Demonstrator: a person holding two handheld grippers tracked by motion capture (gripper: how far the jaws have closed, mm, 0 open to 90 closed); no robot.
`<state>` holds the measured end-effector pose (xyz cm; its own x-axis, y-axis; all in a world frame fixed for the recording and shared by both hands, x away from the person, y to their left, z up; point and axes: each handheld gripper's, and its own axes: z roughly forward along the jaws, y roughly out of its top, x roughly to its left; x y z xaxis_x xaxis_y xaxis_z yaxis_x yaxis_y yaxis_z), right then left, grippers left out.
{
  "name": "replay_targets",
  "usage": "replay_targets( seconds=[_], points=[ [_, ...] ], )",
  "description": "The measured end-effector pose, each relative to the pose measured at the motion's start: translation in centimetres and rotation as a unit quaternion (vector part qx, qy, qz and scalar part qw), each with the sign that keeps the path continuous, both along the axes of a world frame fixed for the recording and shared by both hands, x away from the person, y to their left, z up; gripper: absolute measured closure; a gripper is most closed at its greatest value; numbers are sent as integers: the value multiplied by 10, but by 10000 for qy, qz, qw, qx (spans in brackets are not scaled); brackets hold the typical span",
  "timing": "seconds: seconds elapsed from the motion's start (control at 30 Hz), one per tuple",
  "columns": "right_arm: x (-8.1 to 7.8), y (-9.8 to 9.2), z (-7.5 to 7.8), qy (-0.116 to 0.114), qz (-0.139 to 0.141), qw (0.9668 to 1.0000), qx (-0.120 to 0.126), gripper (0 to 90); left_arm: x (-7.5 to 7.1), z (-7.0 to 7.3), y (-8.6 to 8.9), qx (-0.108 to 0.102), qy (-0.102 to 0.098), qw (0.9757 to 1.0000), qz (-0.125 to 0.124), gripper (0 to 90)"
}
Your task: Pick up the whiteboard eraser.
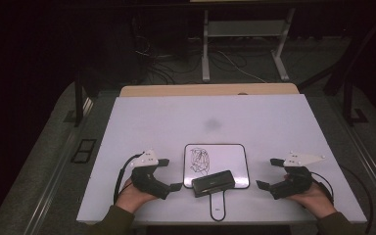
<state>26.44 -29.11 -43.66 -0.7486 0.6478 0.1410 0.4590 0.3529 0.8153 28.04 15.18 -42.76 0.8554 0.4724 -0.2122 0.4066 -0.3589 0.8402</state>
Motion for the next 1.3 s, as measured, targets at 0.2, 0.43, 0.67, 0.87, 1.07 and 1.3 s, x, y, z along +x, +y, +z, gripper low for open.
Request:
replay_targets(
  seconds=[0.2, 0.43, 0.67, 0.87, 1.07, 1.3],
  points=[
    [1, -1, 0, 3, 3, 10000, 31, 0, 1, 2, -4, 12, 3, 10000, -16, 0],
    [0, 0, 0, 0, 41, 10000, 19, 0, 5, 3, -5, -62, -56, 10000, -37, 0],
    [0, 0, 0, -26, 55, 10000, 8, 0, 9, 10, -7, -50, -130, 9999, 18, 0],
    [0, 0, 1, -47, 37, 10000, 17, 0, 14, 15, -14, -80, -163, 9998, 22, 0],
    [1, 0, 0, -59, 14, 10000, 2, 0, 19, 20, -27, -113, -178, 9998, -50, 0],
    [1, 0, 1, -52, -8, 10000, 1, 0, 21, 23, -41, -131, -192, 9996, -131, 0]
  ],
)
